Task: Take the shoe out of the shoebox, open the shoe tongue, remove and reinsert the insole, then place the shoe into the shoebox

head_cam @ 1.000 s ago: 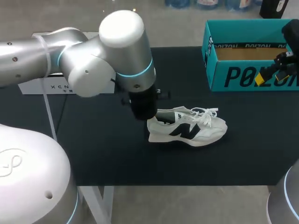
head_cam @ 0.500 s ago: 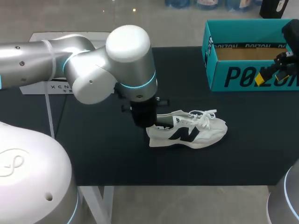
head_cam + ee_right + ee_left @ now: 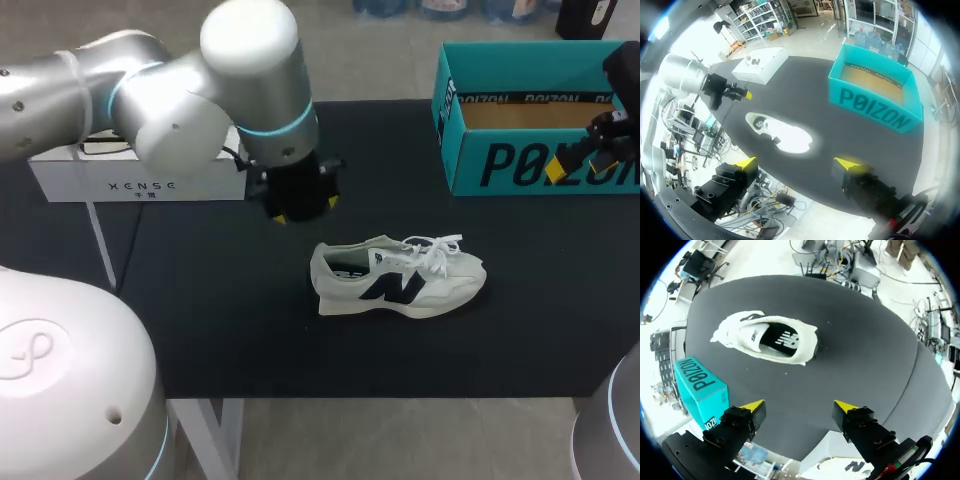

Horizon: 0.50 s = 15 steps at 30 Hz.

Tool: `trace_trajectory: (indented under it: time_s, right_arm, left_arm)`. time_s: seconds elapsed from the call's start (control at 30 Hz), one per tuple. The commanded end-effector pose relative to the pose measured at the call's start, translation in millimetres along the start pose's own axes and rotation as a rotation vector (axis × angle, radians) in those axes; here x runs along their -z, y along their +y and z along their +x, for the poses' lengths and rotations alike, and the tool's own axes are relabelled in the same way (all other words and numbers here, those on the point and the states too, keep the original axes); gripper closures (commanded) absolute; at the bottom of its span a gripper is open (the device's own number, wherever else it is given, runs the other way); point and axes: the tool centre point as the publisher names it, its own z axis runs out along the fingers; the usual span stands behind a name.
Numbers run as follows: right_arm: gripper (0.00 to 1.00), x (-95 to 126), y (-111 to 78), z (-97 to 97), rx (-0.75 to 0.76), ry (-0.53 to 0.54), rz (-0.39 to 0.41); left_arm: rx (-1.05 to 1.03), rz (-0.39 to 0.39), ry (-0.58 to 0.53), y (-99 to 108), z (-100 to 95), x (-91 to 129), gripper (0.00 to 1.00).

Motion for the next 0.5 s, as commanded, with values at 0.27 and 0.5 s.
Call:
trace_trajectory:
  time_s: [0.27,0.5]
  right_arm:
    - [0.0,-1.0,0.9,-0.3,-0.001,-0.001,0.003]
    - [0.0,-1.0,0.9,-0.3,-0.001,-0.001,0.003]
  left_arm:
    - [0.218,0.27,-0.112,27.6,39.3,8.0,0.0]
    - [0.218,0.27,-0.112,27.6,39.3,8.0,0.0]
